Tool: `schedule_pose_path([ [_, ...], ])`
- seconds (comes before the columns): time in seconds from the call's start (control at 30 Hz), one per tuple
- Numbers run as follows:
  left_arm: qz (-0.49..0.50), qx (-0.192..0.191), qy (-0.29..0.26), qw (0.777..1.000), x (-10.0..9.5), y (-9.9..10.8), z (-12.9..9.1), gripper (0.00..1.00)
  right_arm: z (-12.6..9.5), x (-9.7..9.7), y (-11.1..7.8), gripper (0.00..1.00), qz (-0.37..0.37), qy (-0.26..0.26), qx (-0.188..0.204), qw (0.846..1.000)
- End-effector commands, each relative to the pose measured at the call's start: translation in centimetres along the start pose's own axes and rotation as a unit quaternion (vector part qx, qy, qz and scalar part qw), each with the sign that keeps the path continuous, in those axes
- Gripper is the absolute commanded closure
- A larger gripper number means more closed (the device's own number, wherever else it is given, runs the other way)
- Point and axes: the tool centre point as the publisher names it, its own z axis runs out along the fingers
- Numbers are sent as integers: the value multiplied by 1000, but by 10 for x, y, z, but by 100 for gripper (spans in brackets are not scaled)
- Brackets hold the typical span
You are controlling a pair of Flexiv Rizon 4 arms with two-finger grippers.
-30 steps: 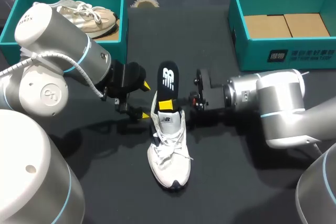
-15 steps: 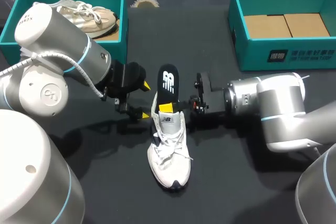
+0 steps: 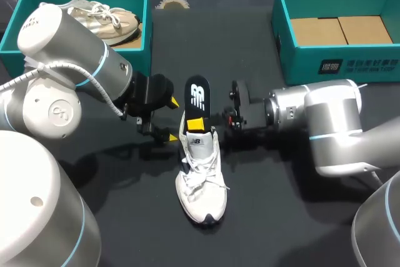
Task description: Take the shoe out of the shoebox, open the shoe tongue, remove and reinsert the insole, then place the shoe into the shoebox
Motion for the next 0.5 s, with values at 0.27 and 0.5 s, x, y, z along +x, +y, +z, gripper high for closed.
schedule_pose_path([
  [0.27, 0, 0, -1, 1000, 1, 0, 0, 0, -3, 3, 15, 75, -20, -4, 6, 1000],
  [0.5, 0, 0, -1, 1000, 1, 0, 0, 0, -4, 1, 26, 76, -35, -5, 11, 999],
])
